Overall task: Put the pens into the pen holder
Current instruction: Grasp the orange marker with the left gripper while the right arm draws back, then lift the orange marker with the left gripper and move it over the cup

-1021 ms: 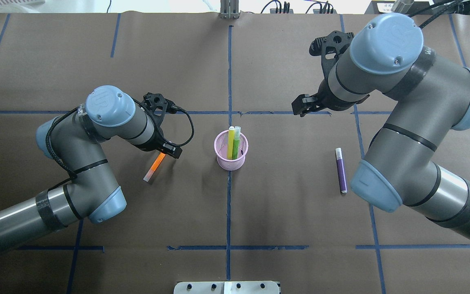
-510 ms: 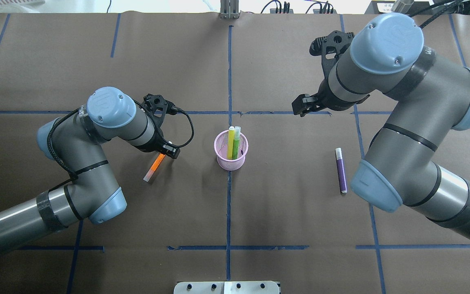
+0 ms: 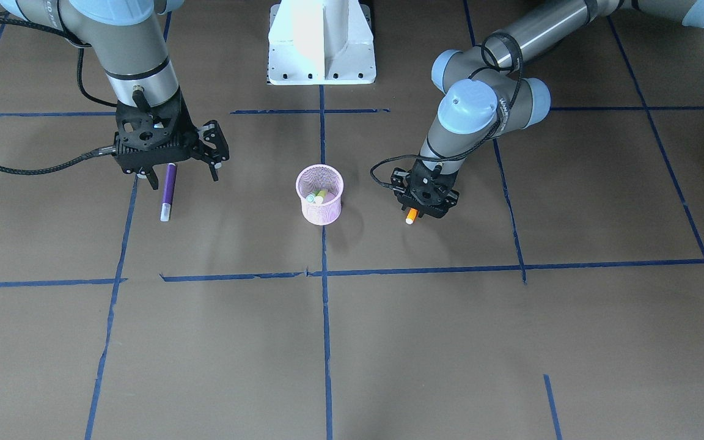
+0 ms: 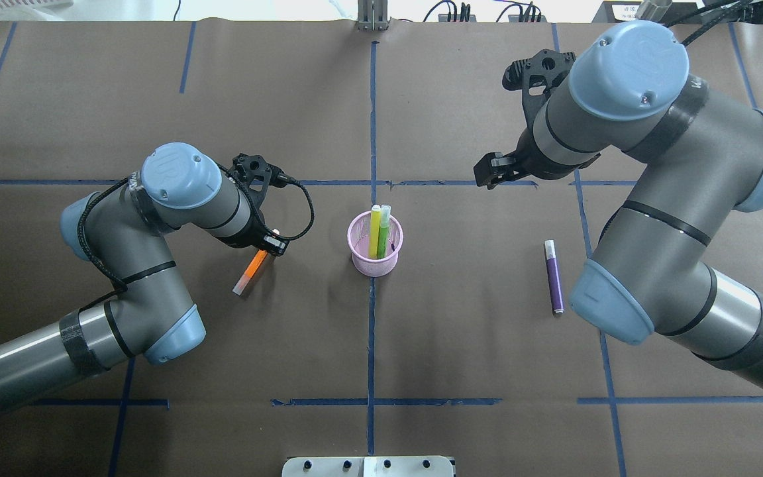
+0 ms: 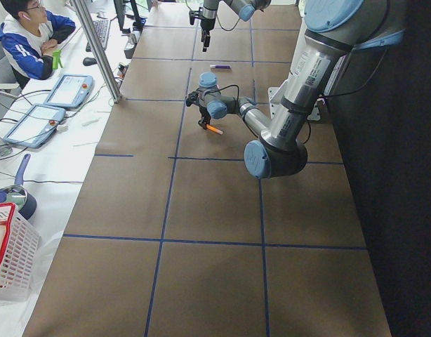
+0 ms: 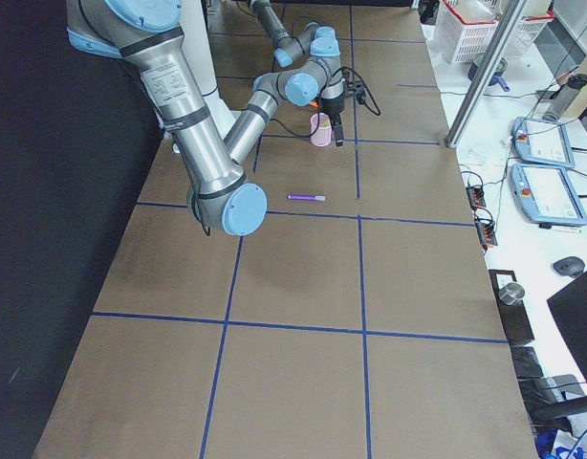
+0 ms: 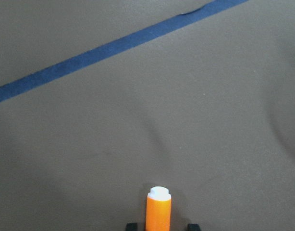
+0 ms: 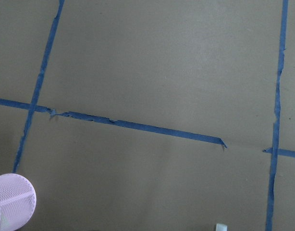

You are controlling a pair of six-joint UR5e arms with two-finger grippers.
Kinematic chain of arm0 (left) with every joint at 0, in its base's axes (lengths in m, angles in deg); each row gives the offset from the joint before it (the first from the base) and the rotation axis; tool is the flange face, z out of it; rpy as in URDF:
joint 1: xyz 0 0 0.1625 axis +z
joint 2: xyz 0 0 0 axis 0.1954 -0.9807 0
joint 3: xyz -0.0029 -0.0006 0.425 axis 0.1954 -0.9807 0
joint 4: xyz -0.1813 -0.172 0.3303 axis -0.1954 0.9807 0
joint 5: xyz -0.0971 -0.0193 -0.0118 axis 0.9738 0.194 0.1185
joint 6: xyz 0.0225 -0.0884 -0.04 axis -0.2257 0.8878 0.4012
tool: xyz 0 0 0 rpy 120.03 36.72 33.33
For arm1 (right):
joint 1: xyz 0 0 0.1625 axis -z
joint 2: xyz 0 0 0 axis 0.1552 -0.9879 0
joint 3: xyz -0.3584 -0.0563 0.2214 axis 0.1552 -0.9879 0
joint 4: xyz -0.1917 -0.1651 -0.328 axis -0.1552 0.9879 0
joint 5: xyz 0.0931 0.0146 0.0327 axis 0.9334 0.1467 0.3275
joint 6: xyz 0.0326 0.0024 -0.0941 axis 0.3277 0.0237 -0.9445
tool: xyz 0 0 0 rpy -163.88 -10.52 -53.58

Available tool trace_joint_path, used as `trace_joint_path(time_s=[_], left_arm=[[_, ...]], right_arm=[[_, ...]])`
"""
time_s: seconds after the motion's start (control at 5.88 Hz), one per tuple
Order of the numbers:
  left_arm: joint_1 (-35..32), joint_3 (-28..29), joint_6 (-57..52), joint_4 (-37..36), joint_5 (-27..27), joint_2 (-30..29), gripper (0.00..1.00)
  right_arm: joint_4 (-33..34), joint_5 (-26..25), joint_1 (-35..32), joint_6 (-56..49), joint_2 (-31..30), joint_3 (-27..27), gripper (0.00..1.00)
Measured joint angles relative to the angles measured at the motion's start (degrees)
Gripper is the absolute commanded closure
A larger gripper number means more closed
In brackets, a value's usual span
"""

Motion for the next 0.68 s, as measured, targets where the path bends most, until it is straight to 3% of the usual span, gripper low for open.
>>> trace_joint_path(time_s=[0.34,0.68], left_arm=[[-0.2,-0.56,0.45,-0.35,0.0,0.0,1.0],[-2.39,-6.81,0.58,-0.75,0.19,0.38,1.0]], right_arm=[[-0.02,0.0,-0.06,0.0,0.0,0.08,0.0],[0.02,2.72,-0.87,-0.07,-0.45,0.19,0.0]])
